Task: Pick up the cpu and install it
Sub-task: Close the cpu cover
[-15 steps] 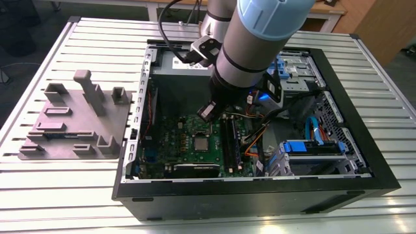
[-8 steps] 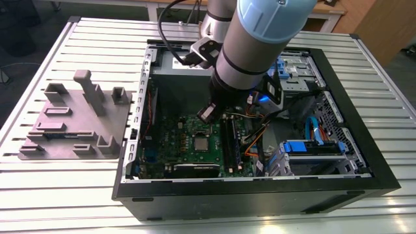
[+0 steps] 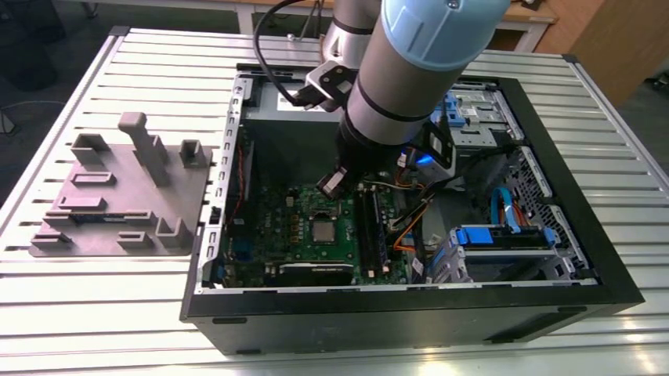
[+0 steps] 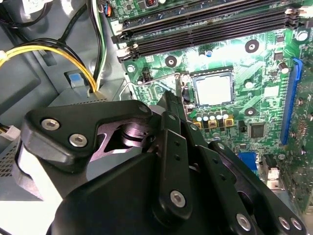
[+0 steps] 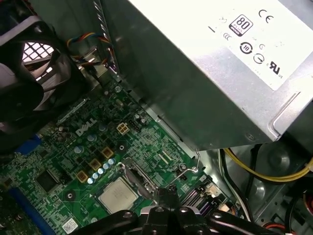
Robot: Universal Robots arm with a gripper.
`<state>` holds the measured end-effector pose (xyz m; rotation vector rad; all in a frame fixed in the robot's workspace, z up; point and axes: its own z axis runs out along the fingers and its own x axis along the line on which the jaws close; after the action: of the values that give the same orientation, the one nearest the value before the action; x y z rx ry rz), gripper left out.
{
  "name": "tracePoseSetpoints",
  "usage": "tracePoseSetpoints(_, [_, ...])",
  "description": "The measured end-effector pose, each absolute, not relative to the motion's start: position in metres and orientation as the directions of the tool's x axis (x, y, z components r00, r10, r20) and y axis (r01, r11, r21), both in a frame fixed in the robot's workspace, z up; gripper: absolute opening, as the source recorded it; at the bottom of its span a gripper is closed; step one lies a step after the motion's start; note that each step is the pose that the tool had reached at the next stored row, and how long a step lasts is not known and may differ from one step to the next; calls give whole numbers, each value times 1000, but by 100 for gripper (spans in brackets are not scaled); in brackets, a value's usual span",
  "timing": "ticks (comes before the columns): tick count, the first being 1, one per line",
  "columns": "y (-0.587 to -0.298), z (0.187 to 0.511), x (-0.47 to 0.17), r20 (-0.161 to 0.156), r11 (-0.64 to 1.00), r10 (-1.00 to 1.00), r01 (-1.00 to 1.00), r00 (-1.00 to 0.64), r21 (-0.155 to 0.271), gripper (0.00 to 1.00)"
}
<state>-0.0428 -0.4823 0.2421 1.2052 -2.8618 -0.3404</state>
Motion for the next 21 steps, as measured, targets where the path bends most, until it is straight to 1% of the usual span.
tracePoseSetpoints(21, [-483,246,-46,-78,634,-750,-748,-657,195,10])
